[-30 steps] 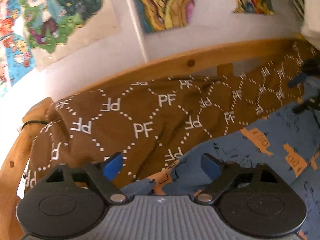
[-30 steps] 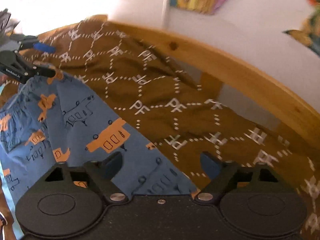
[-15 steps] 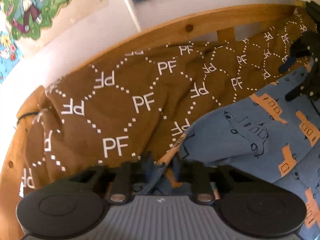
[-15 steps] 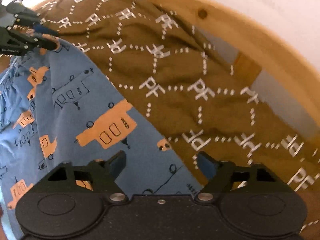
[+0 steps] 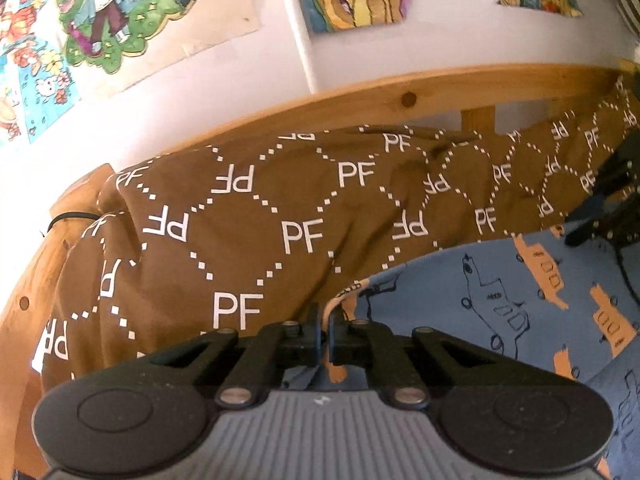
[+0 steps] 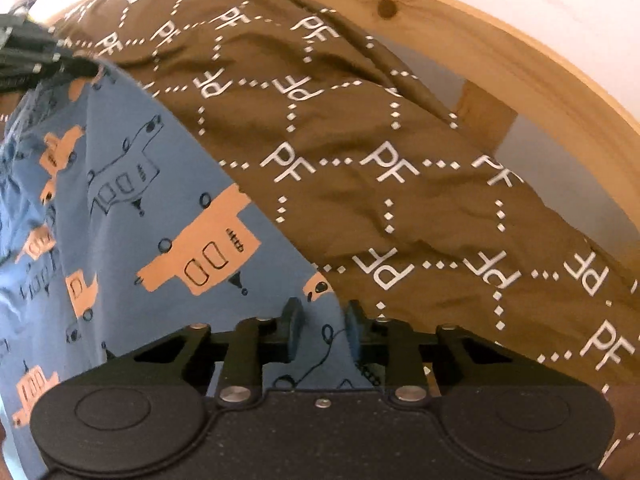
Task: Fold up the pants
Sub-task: 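Grasp the pant hems with the left gripper while the right gripper grasps the other hem, then lift the held hems with both grippers and carry them toward the waistband, then lower the hems onto the waistband with both grippers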
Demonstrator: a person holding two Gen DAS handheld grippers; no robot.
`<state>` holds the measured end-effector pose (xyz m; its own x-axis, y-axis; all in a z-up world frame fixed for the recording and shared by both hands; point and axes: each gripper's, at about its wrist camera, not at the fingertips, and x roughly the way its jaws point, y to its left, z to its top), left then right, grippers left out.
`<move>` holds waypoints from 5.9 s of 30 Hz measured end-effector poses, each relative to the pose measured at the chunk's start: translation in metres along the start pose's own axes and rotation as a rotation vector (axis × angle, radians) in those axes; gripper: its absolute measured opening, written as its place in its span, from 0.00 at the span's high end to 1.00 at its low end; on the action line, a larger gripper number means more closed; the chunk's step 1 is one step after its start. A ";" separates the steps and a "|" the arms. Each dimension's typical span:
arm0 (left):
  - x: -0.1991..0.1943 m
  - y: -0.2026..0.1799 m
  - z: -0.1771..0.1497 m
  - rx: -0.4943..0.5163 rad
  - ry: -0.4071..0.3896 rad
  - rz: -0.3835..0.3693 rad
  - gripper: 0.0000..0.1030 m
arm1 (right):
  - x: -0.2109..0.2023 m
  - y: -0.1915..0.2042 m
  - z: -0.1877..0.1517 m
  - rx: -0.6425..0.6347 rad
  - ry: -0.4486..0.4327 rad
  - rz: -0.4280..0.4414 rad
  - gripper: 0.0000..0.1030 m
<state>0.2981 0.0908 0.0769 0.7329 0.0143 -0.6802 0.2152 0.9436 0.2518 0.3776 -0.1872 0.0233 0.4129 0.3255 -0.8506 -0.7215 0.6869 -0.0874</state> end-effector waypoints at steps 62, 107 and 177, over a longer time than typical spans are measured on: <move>-0.117 -0.055 -0.107 0.290 -0.178 0.029 0.63 | -0.106 0.152 -0.129 -0.377 -0.332 -0.323 0.26; -0.071 -0.103 -0.118 0.862 -0.194 0.309 0.98 | -0.091 0.115 -0.107 -0.431 -0.280 -0.400 0.99; -0.121 -0.114 -0.203 0.580 0.015 0.093 0.98 | -0.128 0.211 -0.235 -0.521 -0.127 -0.462 1.00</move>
<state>0.0536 0.0485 -0.0091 0.7575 0.0973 -0.6455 0.4714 0.6025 0.6440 0.0415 -0.2363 -0.0081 0.7799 0.1709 -0.6021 -0.6157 0.3828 -0.6888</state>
